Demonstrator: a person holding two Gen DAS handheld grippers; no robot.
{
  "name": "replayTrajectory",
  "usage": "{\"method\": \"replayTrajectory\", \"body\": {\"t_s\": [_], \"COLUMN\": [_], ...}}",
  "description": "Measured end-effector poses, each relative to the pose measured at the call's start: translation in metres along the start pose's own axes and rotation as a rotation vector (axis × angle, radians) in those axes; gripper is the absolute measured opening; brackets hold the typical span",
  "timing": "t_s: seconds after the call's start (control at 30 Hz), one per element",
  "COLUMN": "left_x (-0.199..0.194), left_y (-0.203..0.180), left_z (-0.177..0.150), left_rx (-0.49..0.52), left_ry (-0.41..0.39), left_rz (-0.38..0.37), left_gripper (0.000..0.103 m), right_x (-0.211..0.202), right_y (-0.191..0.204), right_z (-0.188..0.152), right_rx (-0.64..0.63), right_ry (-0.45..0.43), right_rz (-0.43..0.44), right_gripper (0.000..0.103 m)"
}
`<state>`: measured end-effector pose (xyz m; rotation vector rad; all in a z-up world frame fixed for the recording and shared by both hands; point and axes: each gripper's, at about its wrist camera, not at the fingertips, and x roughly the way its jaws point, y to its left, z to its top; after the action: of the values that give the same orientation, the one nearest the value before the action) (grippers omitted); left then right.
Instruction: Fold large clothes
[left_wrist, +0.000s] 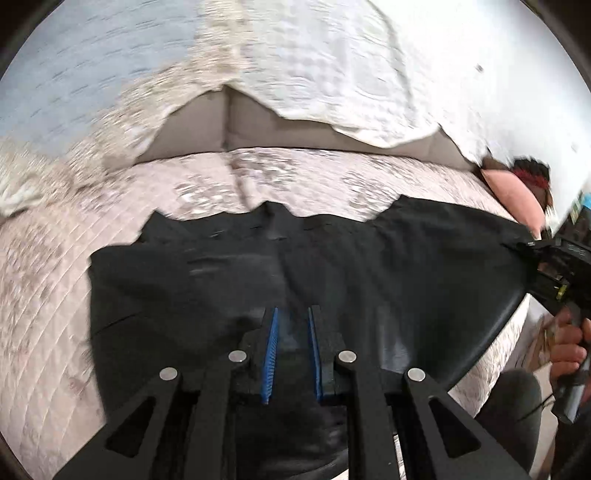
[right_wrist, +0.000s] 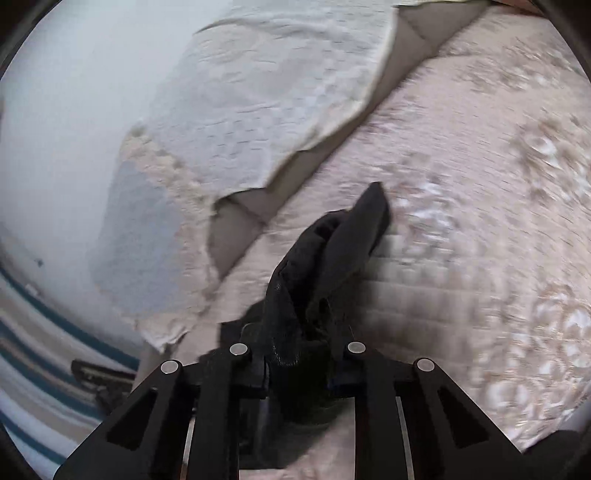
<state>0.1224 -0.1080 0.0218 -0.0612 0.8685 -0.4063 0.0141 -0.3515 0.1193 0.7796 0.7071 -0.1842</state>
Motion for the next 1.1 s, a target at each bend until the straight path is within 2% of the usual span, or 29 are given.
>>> {"method": "replayTrajectory", "body": {"t_s": [0.17, 0.37, 0.57, 0.6, 0.73, 0.8, 0.97, 1.1], "left_x": [-0.019, -0.041, -0.061, -0.065, -0.075, -0.080, -0.089, -0.093], "left_y": [0.036, 0.069, 0.104, 0.110, 0.136, 0.145, 0.157, 0.157], "left_z": [-0.018, -0.044, -0.071, -0.076, -0.096, -0.104, -0.114, -0.114], "left_rx": [-0.095, -0.168, -0.252, -0.268, -0.333, -0.351, -0.368, -0.370], "left_ry": [-0.020, -0.037, -0.050, -0.051, -0.043, -0.039, -0.044, -0.060], "left_rz": [0.031, 0.063, 0.092, 0.098, 0.120, 0.131, 0.131, 0.119], "left_gripper": [0.015, 0.015, 0.015, 0.015, 0.015, 0.015, 0.015, 0.015], "right_x": [0.016, 0.056, 0.112, 0.126, 0.170, 0.179, 0.172, 0.170], "right_y": [0.054, 0.121, 0.169, 0.173, 0.171, 0.167, 0.186, 0.191], "right_z": [-0.009, -0.043, -0.110, -0.129, -0.180, -0.190, -0.184, -0.195], "right_rx": [-0.101, -0.234, -0.357, -0.377, -0.437, -0.445, -0.505, -0.549], "right_ry": [0.042, 0.150, 0.332, 0.383, 0.499, 0.514, 0.472, 0.466], "right_rz": [0.081, 0.167, 0.209, 0.203, 0.142, 0.123, 0.116, 0.096], "right_gripper": [0.019, 0.019, 0.018, 0.018, 0.018, 0.018, 0.018, 0.018]}}
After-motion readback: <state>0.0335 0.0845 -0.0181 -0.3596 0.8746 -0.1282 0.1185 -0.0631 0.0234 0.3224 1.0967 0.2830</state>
